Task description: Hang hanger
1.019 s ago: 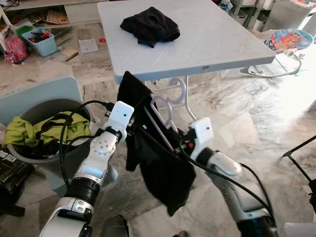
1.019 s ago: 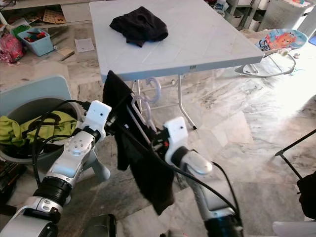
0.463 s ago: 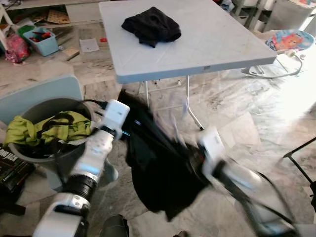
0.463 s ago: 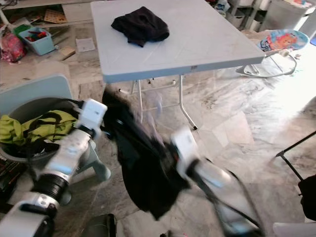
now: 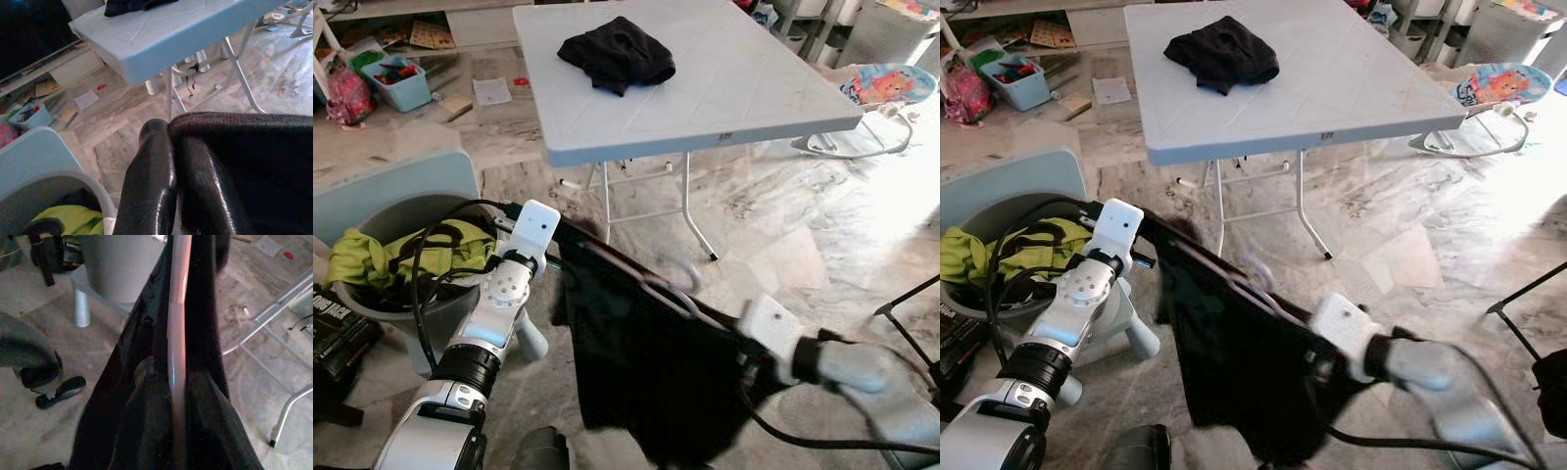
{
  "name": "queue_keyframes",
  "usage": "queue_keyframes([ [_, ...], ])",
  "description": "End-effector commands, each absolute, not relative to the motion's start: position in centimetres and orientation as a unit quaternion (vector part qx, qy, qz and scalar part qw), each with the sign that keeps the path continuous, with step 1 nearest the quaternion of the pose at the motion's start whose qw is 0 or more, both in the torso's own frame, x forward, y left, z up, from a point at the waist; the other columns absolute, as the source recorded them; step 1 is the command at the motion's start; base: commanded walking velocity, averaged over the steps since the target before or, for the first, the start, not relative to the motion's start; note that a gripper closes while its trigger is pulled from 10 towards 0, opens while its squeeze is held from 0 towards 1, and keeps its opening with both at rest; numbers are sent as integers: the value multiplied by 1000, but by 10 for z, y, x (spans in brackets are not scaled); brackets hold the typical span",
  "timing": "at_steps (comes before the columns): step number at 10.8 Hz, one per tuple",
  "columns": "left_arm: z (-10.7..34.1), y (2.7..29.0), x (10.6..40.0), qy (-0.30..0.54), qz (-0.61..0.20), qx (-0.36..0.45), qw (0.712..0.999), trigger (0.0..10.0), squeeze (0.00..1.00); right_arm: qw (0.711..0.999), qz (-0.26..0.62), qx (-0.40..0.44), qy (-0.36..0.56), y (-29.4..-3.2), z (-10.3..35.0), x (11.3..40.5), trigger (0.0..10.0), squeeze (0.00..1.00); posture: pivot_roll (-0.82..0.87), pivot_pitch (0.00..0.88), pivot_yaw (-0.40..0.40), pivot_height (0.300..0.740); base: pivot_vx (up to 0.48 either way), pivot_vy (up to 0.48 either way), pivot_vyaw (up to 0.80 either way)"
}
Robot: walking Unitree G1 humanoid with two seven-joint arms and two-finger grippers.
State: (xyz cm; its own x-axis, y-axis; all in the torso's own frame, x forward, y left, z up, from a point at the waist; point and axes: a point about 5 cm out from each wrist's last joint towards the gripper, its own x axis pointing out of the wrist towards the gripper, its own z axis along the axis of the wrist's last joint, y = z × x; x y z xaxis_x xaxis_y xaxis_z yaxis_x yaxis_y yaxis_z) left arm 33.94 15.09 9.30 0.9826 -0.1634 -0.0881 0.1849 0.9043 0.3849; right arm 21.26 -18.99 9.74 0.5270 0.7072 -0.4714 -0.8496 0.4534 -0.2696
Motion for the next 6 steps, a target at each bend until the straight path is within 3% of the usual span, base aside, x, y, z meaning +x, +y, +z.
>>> queue_keyframes([
  [1, 115, 172, 350, -5, -26, 199, 980, 0, 0, 818, 447, -289, 220, -221, 85, 206, 10000, 0, -101, 65, -39, 740, 0, 0, 0],
  [3, 110, 175, 349, 6, -19, 192, 981, 0, 0, 771, 439, -389, 248, -253, 81, 204, 10000, 0, -106, 67, -45, 740, 0, 0, 0],
  [6, 105, 179, 347, 15, -18, 191, 981, 0, 0, 842, 433, -256, 195, -264, 129, 217, 10000, 0, -119, 69, -38, 740, 0, 0, 0],
])
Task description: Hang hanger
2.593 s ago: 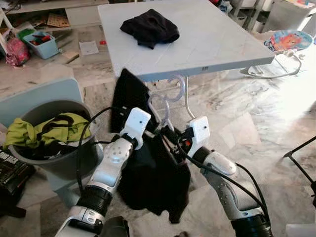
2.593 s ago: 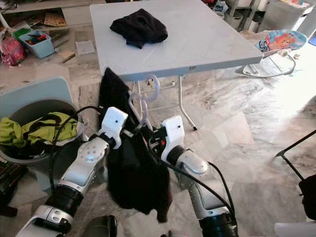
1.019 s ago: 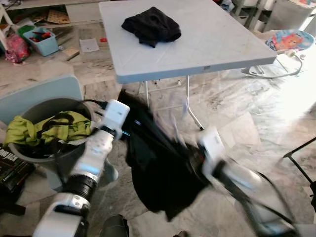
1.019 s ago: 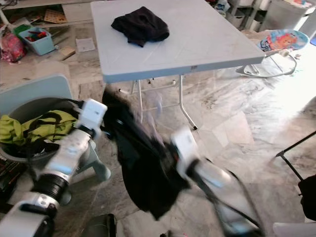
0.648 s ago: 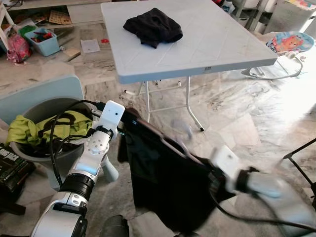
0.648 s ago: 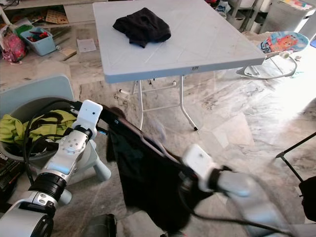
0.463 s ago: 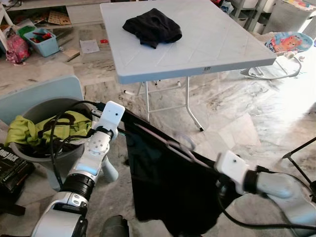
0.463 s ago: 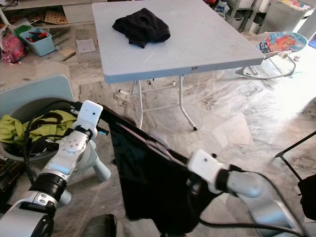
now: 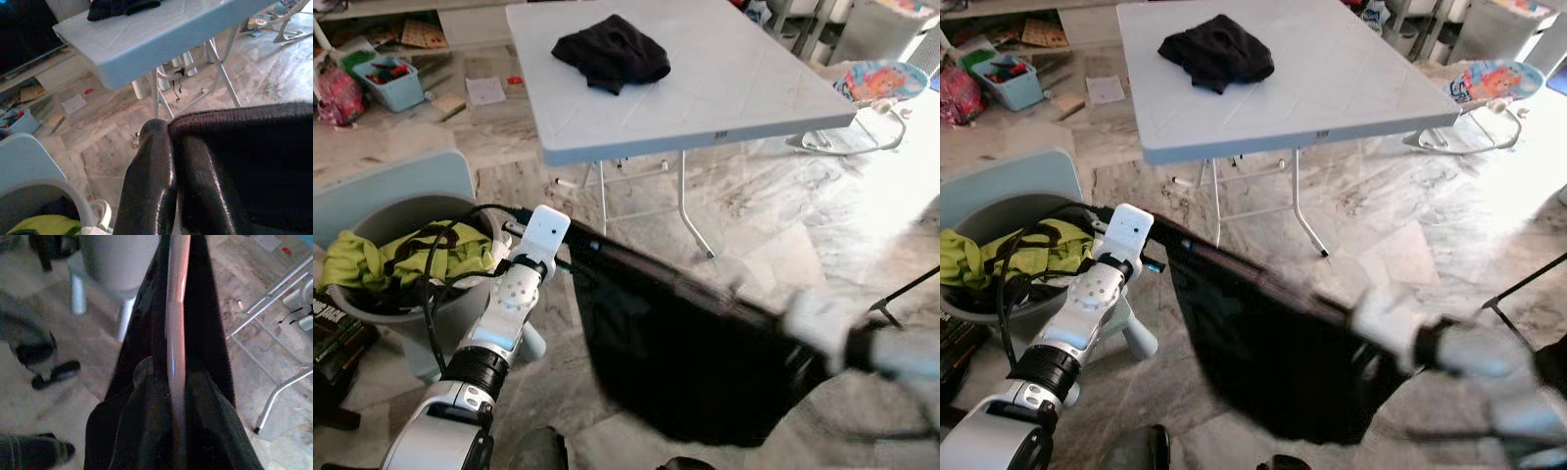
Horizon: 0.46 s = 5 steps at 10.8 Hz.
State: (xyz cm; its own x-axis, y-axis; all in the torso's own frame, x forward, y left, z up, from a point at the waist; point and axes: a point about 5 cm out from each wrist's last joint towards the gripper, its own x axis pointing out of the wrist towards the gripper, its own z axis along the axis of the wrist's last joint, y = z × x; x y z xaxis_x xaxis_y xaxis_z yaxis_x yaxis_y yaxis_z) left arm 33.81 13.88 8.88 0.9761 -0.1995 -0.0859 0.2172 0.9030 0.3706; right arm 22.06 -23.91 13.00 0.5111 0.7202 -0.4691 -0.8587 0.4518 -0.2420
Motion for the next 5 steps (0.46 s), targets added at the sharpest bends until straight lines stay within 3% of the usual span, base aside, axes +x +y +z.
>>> queue_keyframes([
  [1, 104, 182, 348, 22, -16, 189, 982, 0, 0, 851, 446, -210, 179, -269, 149, 219, 10000, 0, -125, 64, -34, 740, 0, 0, 0],
  [5, 101, 191, 352, 51, -6, 151, 987, 0, 0, 844, 504, -94, 158, -282, 200, 207, 10000, 0, -134, 57, -27, 740, 0, 0, 0],
])
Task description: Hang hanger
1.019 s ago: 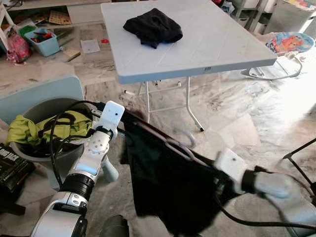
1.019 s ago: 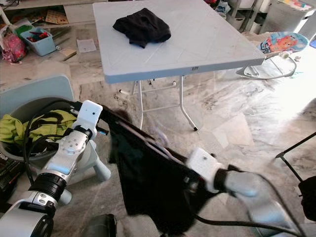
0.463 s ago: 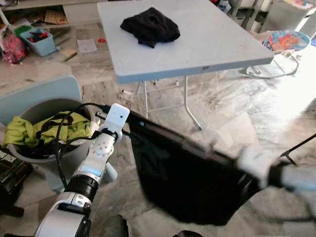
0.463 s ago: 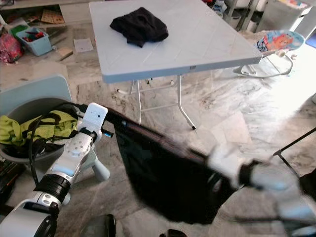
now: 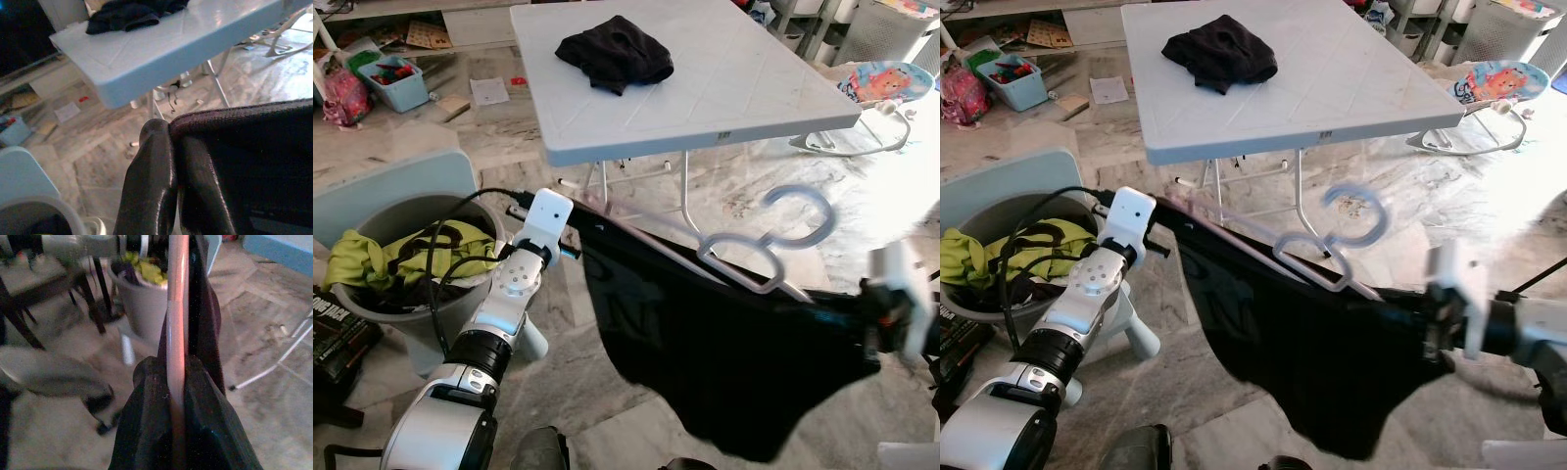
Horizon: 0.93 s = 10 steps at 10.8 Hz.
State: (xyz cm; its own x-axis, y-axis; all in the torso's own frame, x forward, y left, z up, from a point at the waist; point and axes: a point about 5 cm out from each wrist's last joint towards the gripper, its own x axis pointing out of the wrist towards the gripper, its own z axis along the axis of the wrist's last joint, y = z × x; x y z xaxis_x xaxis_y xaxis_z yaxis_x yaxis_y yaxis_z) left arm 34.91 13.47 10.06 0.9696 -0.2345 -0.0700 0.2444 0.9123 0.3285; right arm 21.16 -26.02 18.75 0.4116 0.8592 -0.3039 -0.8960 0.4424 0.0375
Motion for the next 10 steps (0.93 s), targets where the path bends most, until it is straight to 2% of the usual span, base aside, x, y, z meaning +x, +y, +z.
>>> queue_keyframes([
  [1, 99, 188, 351, 53, -15, 150, 987, 0, 0, 859, 491, -53, 131, -278, 208, 212, 10000, 0, -134, 57, -27, 740, 0, 0, 0],
  [3, 90, 159, 345, 58, -61, 128, 988, 0, 0, 932, 361, -6, -15, -247, 214, 257, 10000, 0, -129, 59, -31, 740, 0, 0, 0],
  [4, 84, 132, 338, 57, -106, 110, 987, 0, 0, 954, 285, 50, -78, -215, 214, 281, 10000, 0, -116, 60, -31, 740, 0, 0, 0],
  [5, 83, 121, 335, 54, -127, 99, 986, 0, 0, 959, 264, 53, -90, -197, 211, 288, 10000, 0, -111, 60, -33, 740, 0, 0, 0],
  [7, 78, 83, 319, 67, -220, 70, 971, 0, 0, 959, 195, 156, -133, -138, 207, 306, 10000, 0, -80, 56, -45, 740, 0, 0, 0],
  [8, 81, 78, 316, 64, -228, 60, 970, 0, 0, 964, 182, 142, -135, -127, 206, 309, 10000, 0, -74, 57, -48, 740, 0, 0, 0],
  [9, 85, 74, 311, 57, -250, 48, 965, 0, 0, 980, 116, 66, -148, -135, 198, 310, 10000, 0, -65, 55, -56, 740, 0, 0, 0],
  [10, 80, 69, 303, 69, -276, 36, 958, 0, 0, 986, 56, 73, -140, -146, 193, 316, 10000, 0, -60, 53, -54, 740, 0, 0, 0],
])
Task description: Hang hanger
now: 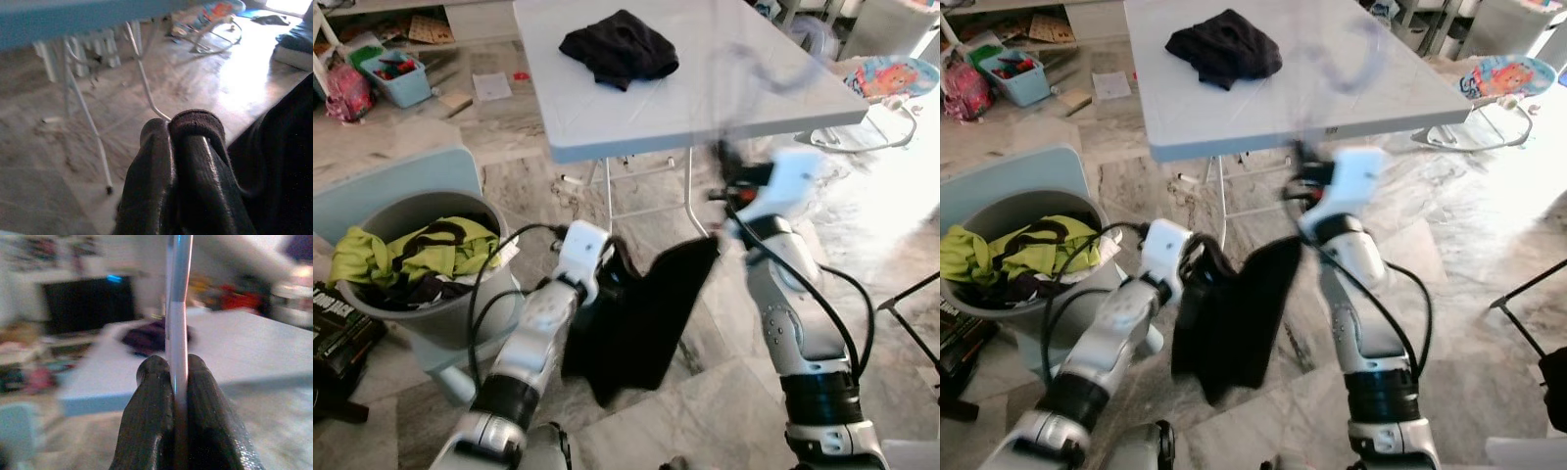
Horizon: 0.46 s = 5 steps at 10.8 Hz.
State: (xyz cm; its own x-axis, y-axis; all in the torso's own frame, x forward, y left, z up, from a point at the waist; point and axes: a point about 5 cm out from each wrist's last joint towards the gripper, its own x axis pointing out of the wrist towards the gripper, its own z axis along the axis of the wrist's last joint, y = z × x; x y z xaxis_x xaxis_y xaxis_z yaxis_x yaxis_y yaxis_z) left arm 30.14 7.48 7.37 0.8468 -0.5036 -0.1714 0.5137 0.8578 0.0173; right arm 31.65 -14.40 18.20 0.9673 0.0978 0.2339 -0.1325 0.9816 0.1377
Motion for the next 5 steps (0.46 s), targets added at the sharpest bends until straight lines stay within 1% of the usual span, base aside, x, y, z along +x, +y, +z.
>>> queue_keyframes([
  [1, 77, 62, 297, 80, -292, 9, 953, 0, 0, 984, 54, 94, -140, -142, 191, 320, 10000, 0, -57, 45, -49, 740, 0, 0, 0],
  [2, 84, 48, 294, 70, -316, -2, 946, 0, 0, 979, 4, 181, -90, -140, 165, 327, 10000, 0, -46, 44, -46, 740, 0, 0, 0],
  [3, 89, 44, 296, 64, -315, -2, 947, 0, 0, 952, -34, 300, -42, -139, 148, 328, 10000, 0, -39, 43, -47, 740, 0, 0, 0],
  [4, 88, 46, 298, 67, -308, 8, 949, 0, 0, 941, -22, 336, -37, -129, 147, 328, 10000, 0, -33, 44, -45, 740, 0, 0, 0],
  [5, 84, 52, 303, 77, -285, 25, 955, 0, 0, 919, 31, 389, -47, -107, 165, 328, 10000, 0, -48, 44, -42, 740, 0, 0, 0],
])
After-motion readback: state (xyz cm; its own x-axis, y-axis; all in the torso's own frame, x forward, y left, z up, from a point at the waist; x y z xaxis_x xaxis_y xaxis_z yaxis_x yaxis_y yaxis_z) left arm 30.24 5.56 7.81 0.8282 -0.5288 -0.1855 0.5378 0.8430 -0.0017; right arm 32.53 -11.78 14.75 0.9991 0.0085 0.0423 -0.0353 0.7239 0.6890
